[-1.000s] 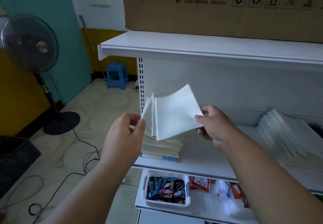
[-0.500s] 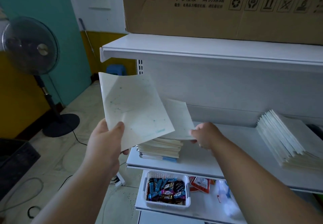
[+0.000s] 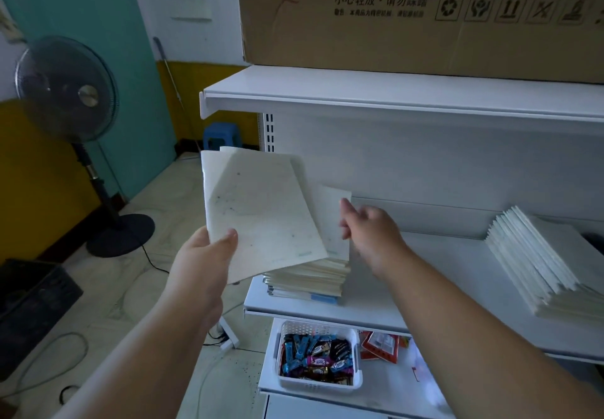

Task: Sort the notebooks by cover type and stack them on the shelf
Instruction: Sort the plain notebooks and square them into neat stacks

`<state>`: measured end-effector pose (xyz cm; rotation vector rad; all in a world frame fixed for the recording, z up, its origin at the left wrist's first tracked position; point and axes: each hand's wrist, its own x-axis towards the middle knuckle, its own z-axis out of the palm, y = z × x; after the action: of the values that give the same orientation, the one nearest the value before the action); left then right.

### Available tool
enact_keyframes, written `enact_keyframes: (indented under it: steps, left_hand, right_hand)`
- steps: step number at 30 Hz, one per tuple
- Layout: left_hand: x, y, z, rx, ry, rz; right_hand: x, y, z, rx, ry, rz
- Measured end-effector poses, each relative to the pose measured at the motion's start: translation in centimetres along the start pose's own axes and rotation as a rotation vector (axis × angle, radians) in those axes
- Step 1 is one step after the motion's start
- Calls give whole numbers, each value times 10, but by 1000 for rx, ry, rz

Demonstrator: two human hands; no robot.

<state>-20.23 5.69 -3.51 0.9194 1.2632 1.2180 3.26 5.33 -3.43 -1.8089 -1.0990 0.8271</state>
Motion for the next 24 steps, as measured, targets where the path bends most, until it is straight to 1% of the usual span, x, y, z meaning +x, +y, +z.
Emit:
enact_keyframes:
  steps: [1,2,3,4,5,6,8,9,10,11,12,14,15,16,18,21,22,24]
  left_hand:
    - [0,-2,-1,-4,7,2]
    - [-1,-4,-2,-16,9,-1]
    - [-2,-5,-3,-30,8,-3]
    - [-2,-5,-4,-38,6,-2]
    - [-3,-4,-4,-40,2,-1]
    - [-3,-4,-4,-42,-1,-3]
    - [-4,-3,-5,-53,-1,-12]
    - [-4,-3,-5,-58,-1,-20]
    - [-5,-3,-5,-63,-4,-29]
    - [-6,-3,-4,-67,-13,-38]
    - [-7,-3,-4,-72,-24,-48]
    - [-10,-5,0,-75,-59,-70]
    - [-10,-7,2,-60,-71,-70]
    - [-10,-9,5,-25,-77,-64]
    - [-11,-11,10,75,-90,-28]
    - [-15,-8,23,189,-134,43]
    - [-19,-8,28,216,-149,55]
    - [-29,-8,41,270,-173,68]
  right_hand:
    - [4,7,1,-256,90,-18]
    - [8,15,3,-436,93,3]
    - [11,24,5,-527,38,26]
    - [12,31,7,-573,-17,34]
    - [13,35,7,-611,-38,30]
    - [13,37,6,-648,-15,21]
    - [15,36,0,-696,83,7]
    - [14,34,-3,-675,134,11]
    - [15,33,-6,-588,168,20]
    - [13,31,-8,-426,187,10]
    - [9,28,-8,-213,191,1]
    - [-7,20,-5,253,103,68]
    - [-17,18,-3,444,34,120]
    - [-25,18,-1,582,-31,156]
    - [-36,21,2,724,-136,174]
    - [-46,26,-5,776,-286,125]
    - [-47,28,-12,779,-318,119]
    - [-39,36,-29,696,-296,137]
